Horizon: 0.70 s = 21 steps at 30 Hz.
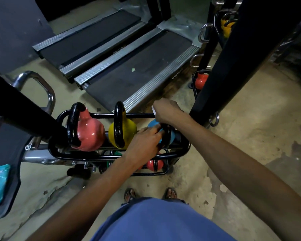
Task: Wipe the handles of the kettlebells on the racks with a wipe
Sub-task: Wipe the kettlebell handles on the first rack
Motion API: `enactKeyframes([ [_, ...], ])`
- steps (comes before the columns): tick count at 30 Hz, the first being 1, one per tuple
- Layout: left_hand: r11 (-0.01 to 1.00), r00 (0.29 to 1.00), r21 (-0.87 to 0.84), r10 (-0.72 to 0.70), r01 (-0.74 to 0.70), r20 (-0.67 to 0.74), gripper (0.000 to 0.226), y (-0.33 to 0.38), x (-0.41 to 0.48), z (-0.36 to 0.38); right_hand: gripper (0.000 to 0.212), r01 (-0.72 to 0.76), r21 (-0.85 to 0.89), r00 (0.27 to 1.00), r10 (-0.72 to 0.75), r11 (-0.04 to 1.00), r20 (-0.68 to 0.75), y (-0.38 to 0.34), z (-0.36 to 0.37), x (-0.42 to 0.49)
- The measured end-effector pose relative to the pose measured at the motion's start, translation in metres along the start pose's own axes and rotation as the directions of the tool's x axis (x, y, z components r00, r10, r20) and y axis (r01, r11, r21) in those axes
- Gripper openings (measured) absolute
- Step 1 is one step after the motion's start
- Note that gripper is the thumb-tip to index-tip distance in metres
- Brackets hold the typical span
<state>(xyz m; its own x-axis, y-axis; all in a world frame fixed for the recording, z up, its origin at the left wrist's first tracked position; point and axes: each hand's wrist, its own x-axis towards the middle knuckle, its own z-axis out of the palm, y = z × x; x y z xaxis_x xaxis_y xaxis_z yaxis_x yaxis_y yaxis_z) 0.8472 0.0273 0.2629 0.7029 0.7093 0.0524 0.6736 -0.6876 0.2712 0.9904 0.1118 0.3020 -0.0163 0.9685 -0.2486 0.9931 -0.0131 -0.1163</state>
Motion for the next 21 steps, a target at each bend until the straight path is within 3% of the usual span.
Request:
enactKeyframes([
  [3,1.000,1.000,-0.006,-0.011,0.011,-0.011,0.063,0.003,-0.002,-0.001,0.024,0.061,-0.137,0.997,-0.056,0.989,0.044,0.004,-0.008,-0.004],
  [9,1.000,0.999,0.000,0.013,-0.013,-0.033,0.078,0.006,-0.002,-0.004,0.026,-0.087,0.034,0.994,0.089,0.996,-0.055,0.008,-0.004,0.011],
  [16,0.999,0.998,-0.032,0.002,-0.004,-0.065,0.058,0.003,0.002,0.001,0.030,-0.060,-0.260,0.998,0.056,0.964,-0.021,-0.013,-0.009,0.023],
  [18,0.999,0.997,-0.046,0.014,-0.017,-0.070,0.056,0.000,0.005,-0.002,0.032,-0.091,-0.216,0.995,0.095,0.972,0.006,-0.009,-0.010,0.026],
  [21,0.998,0.996,-0.047,0.036,-0.040,-0.084,0.068,-0.007,0.010,-0.005,0.032,-0.265,0.082,0.960,0.255,0.961,0.117,0.007,-0.015,0.031],
])
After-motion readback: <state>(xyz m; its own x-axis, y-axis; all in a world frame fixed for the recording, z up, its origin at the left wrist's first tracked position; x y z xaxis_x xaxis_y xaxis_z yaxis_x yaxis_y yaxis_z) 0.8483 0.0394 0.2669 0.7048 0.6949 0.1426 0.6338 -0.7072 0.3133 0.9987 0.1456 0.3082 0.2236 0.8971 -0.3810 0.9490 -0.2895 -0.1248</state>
